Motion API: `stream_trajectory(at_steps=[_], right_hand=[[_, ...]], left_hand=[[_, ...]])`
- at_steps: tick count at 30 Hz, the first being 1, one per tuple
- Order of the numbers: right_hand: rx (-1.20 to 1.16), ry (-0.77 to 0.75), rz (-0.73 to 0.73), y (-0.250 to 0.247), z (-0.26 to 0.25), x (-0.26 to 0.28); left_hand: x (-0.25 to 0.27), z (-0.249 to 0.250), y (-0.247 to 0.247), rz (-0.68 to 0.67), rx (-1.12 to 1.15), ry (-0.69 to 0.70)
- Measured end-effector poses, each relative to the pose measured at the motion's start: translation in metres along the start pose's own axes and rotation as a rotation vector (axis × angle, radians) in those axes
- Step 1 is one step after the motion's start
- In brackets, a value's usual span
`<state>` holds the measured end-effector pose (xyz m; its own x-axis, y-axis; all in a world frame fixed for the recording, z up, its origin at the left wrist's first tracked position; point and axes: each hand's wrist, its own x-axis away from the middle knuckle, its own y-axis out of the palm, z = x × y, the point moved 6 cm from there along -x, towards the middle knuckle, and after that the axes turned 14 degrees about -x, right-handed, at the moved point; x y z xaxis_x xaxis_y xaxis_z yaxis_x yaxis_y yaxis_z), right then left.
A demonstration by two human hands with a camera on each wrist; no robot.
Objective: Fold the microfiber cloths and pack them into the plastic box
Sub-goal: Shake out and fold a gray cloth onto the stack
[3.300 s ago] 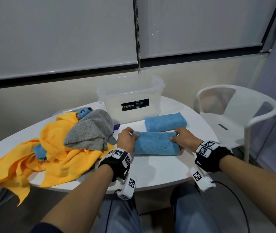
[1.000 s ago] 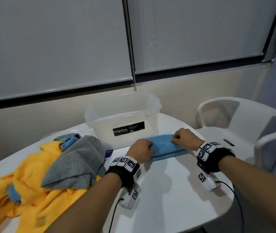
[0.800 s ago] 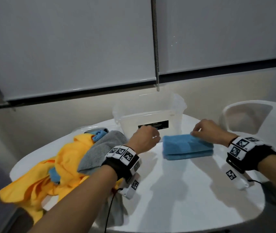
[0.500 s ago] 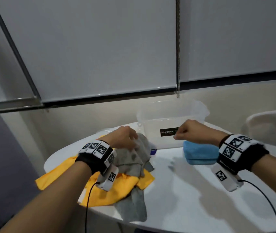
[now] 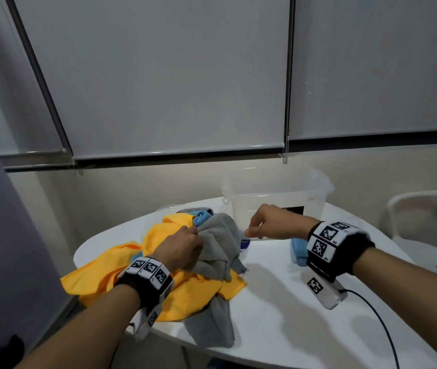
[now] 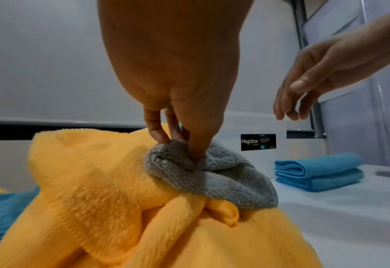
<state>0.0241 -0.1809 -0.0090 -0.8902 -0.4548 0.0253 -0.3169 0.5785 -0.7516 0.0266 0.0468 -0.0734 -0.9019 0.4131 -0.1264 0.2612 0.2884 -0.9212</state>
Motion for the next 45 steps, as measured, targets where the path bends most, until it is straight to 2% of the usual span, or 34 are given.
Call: stream_trajectory(at_steps=[5, 8, 12, 14, 17, 20, 23, 25, 27, 30, 32, 33, 35, 38, 41, 43, 45], right_hand=[[-0.100, 0.001, -0.046, 0.011, -0.007, 0.001], [-0.177, -0.008, -0.071, 0.024, -0.014, 0.001], [-0.345, -0.057, -0.056, 0.040, -0.030, 0.000], [-0.408, -0.075, -0.002, 0.039, -0.038, 0.001], [-0.411, -0.119, 0.193, 0.016, -0.040, 0.000], [-0.380, -0.075, 0.310, -0.016, -0.032, 0.003], [-0.445, -0.025, 0.322, -0.045, -0.020, 0.010], [-0.495, 0.000, 0.258, -0.055, -0.015, 0.017], [-0.500, -0.014, 0.178, -0.059, -0.017, 0.024], [-0.496, -0.079, 0.079, -0.064, -0.026, 0.030], [-0.462, -0.085, 0.009, -0.065, -0.029, 0.032], [-0.441, -0.085, -0.029, -0.065, -0.030, 0.033], [-0.430, -0.077, -0.071, -0.068, -0.027, 0.035], [-0.464, -0.060, 0.013, -0.078, -0.019, 0.036], [-0.542, -0.090, 0.102, -0.084, -0.014, 0.038], [-0.636, -0.109, 0.153, -0.088, -0.014, 0.039], [-0.728, -0.099, 0.162, -0.090, -0.014, 0.040]], left_hand=[[-0.007, -0.008, -0.019, 0.060, 0.204, -0.104], [-0.010, -0.007, -0.049, 0.166, 0.510, -0.223], [-0.020, 0.012, -0.086, 0.149, 0.952, -0.290], [-0.024, 0.020, -0.102, 0.172, 1.160, -0.347], [-0.031, 0.026, -0.123, 0.241, 1.443, -0.404], [-0.034, 0.018, -0.140, 0.351, 1.566, -0.446], [-0.032, -0.001, -0.146, 0.445, 1.493, -0.517], [-0.032, -0.004, -0.150, 0.409, 1.402, -0.466], [-0.034, 0.009, -0.155, 0.288, 1.272, -0.296], [-0.036, 0.047, -0.154, 0.072, 0.992, 0.056], [-0.037, 0.065, -0.147, 0.028, 0.876, 0.176], [-0.040, 0.069, -0.143, 0.027, 0.872, 0.183], [-0.047, 0.066, -0.135, 0.027, 0.899, 0.107], [-0.058, 0.054, -0.128, 0.080, 0.865, -0.047], [-0.062, 0.044, -0.122, 0.168, 0.806, -0.120], [-0.064, 0.042, -0.109, 0.120, 0.824, -0.167], [-0.062, 0.049, -0.090, -0.031, 0.977, -0.242]])
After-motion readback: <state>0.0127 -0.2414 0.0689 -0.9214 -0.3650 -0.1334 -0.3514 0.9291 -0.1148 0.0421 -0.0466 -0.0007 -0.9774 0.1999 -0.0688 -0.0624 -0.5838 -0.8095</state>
